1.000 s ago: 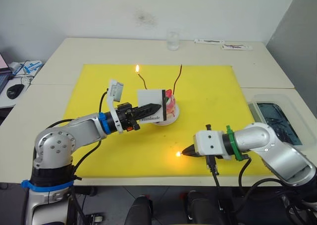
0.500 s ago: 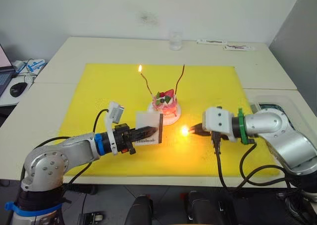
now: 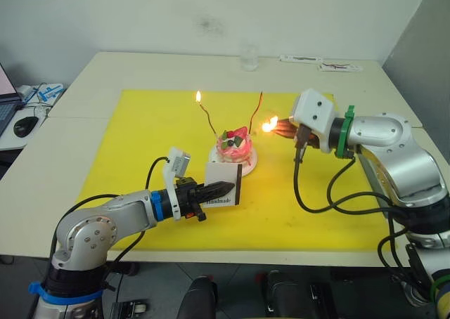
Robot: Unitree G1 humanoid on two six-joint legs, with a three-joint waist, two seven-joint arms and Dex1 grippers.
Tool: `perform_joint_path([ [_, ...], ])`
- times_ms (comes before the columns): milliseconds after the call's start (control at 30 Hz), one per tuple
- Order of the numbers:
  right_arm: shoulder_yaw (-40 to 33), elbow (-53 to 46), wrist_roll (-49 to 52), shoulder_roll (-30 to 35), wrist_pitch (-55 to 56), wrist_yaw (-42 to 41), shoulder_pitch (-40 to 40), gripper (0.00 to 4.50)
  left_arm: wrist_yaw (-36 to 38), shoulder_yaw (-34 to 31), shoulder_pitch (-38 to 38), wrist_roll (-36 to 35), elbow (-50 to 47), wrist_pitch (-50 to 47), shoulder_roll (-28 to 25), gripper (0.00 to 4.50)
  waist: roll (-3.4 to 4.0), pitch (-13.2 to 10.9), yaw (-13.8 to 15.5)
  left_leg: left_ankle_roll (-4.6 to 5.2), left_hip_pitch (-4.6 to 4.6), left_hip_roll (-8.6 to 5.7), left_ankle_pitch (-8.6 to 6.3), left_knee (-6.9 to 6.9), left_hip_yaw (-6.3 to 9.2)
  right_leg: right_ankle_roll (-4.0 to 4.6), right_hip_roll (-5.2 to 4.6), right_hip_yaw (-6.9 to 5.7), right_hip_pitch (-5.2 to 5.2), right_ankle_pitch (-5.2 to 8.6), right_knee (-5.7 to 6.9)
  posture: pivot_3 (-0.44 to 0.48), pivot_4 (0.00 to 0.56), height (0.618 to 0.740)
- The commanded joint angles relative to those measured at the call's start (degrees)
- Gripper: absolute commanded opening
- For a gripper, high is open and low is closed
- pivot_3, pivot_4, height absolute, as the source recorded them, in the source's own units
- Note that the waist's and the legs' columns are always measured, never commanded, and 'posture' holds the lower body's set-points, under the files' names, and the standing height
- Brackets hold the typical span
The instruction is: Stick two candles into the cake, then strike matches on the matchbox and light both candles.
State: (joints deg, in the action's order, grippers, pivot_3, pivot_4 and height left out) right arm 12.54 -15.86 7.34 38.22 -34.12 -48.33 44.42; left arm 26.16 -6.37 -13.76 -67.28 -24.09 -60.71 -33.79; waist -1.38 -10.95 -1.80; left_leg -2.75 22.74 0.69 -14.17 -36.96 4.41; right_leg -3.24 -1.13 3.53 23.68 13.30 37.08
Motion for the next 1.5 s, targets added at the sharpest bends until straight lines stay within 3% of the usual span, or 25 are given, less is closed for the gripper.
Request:
perform_joint_path([
  [33, -1.5, 1.4, -1.4, -0.9, 2.7, 1.5, 3.0, 0.03, 1.2, 0.2, -0.7, 0.6, -0.9, 1.1, 0.4, 0.0, 0.0, 0.0, 0.0, 0.0, 0.0, 0.0, 0.0, 0.0, 0.0, 0.0, 0.0, 0.0, 0.0, 0.0, 0.0, 0.0, 0.15, 0.74],
  [1500, -2.2, 3.3, -3.3, -0.4, 6.2, 1.3, 7.2, 0.03, 3.2, 1.0, -1.4, 3.0, 0.2, 0.9, 1.9, 0.0, 0.0, 0.0, 0.0, 0.0, 0.0, 0.0, 0.0, 0.0, 0.01, 0.28, 0.0, -0.01, 0.01, -0.17, 0.02, 0.0, 0.15, 0.74],
])
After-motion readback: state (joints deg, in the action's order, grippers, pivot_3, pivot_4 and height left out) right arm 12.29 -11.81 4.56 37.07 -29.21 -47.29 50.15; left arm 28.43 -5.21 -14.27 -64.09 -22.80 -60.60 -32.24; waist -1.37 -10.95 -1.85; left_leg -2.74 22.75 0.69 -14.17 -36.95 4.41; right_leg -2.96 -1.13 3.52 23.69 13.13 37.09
